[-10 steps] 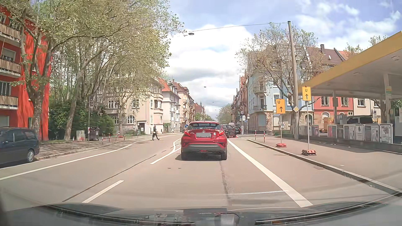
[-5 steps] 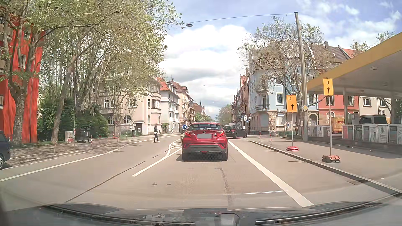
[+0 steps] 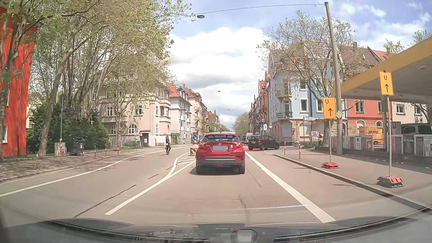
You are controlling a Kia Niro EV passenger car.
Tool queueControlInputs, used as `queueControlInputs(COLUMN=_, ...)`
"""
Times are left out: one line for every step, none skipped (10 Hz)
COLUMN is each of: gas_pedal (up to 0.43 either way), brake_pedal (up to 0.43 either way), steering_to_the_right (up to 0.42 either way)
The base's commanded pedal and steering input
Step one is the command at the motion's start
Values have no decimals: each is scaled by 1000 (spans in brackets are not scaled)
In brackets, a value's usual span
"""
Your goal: Follow the waypoints while adhering to traffic rules and regulations
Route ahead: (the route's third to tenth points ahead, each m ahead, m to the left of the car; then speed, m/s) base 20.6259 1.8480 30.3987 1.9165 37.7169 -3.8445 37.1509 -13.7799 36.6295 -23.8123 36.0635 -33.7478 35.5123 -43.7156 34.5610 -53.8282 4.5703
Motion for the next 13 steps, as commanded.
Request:
queueControlInputs(gas_pedal=39, brake_pedal=0, steering_to_the_right=5)
queueControlInputs(gas_pedal=39, brake_pedal=0, steering_to_the_right=6)
queueControlInputs(gas_pedal=39, brake_pedal=0, steering_to_the_right=8)
queueControlInputs(gas_pedal=39, brake_pedal=0, steering_to_the_right=9)
queueControlInputs(gas_pedal=39, brake_pedal=0, steering_to_the_right=9)
queueControlInputs(gas_pedal=39, brake_pedal=0, steering_to_the_right=9)
queueControlInputs(gas_pedal=39, brake_pedal=0, steering_to_the_right=9)
queueControlInputs(gas_pedal=39, brake_pedal=0, steering_to_the_right=9)
queueControlInputs(gas_pedal=39, brake_pedal=0, steering_to_the_right=9)
queueControlInputs(gas_pedal=39, brake_pedal=0, steering_to_the_right=9)
queueControlInputs(gas_pedal=39, brake_pedal=0, steering_to_the_right=11)
queueControlInputs(gas_pedal=39, brake_pedal=0, steering_to_the_right=14)
queueControlInputs(gas_pedal=39, brake_pedal=0, steering_to_the_right=14)
